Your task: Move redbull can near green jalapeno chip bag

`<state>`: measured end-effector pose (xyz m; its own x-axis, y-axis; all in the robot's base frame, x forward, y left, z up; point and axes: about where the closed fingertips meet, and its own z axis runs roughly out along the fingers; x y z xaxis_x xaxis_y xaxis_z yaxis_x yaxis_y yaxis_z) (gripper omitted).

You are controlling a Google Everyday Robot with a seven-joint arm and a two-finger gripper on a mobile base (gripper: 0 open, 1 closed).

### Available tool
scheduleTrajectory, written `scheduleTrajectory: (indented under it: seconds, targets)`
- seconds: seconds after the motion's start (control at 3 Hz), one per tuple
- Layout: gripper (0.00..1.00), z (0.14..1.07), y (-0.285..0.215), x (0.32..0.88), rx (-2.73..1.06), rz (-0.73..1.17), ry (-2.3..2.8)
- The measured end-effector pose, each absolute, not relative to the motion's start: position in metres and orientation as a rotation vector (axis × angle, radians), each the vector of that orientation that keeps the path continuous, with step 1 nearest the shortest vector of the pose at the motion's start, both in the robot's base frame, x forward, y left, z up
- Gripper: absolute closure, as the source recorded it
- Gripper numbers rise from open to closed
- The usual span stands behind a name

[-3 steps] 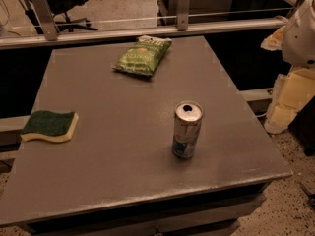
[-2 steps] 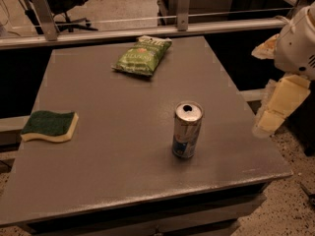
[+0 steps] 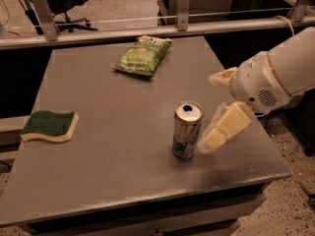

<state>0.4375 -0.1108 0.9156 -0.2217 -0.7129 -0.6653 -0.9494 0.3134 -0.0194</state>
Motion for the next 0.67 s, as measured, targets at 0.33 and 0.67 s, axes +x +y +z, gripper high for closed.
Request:
scheduleTrajectory:
  seconds: [0.33,0.67]
  targets:
    - [0.00,0.909,-0.071,0.437,-1.372,0.704,1.902]
    - [0.00,0.907,-0.048,0.432,-1.295,0.807,1.810]
